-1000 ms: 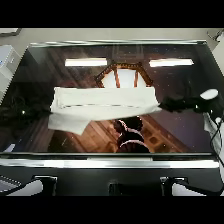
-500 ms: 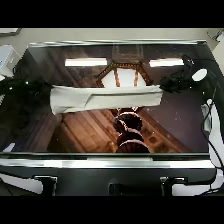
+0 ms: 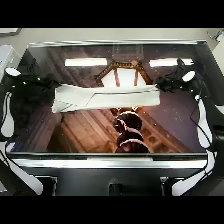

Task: Fold the clothes and pants, and hang the long-sleeved shirts on hangers.

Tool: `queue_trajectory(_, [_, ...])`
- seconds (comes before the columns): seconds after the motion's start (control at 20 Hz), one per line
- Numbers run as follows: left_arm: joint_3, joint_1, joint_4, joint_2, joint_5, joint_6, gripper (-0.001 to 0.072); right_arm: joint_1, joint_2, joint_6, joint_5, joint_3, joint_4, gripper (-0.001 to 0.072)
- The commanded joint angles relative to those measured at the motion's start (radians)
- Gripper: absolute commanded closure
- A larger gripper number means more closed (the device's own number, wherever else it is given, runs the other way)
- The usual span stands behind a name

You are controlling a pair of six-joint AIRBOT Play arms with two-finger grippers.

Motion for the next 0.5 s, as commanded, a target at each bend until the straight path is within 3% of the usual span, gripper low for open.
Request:
queue_trajectory(0.0, [0.017,-0.011,0.019,-0.071,0.032,-0.007,0.0691,0.001,-0.082,0.002,-0.035,0.016,0.06,0.0664])
queue_trajectory(0.05, [0.017,-0.013,0.019,-0.081,0.051,-0.007,0.066,0.001,-0.093,0.002,-0.047,0.016,0.072,0.0594])
queue_trajectory(0.1, [0.018,-0.014,0.019,-0.085,0.077,-0.007,0.0509,0.001,-0.099,0.002,-0.055,0.016,0.084,0.0514])
queue_trajectory(0.15, [0.019,-0.016,0.019,-0.085,0.103,-0.007,0.0334,0.001,-0.098,0.002,-0.061,0.017,0.086,0.0487])
queue_trajectory(0.2, [0.031,-0.016,0.02,-0.085,0.11,-0.007,0.0248,-0.003,-0.095,0.002,-0.056,0.02,0.085,0.0388])
queue_trajectory(0.25, [0.051,-0.014,0.021,-0.084,0.107,-0.007,0.0242,-0.011,-0.092,0.004,-0.033,0.034,0.079,0.0312])
queue_trajectory(0.3, [0.072,-0.011,0.033,-0.08,0.096,-0.007,0.0225,-0.022,-0.087,0.027,-0.001,0.054,0.068,0.0281])
queue_trajectory(0.35, [0.092,-0.009,0.06,-0.071,0.082,-0.014,0.0159,-0.039,-0.082,0.061,0.028,0.077,0.058,0.0254])
queue_trajectory(0.45, [0.108,-0.004,0.14,-0.033,0.043,-0.071,0.0159,-0.091,-0.076,0.13,0.096,0.132,0.052,0.023])
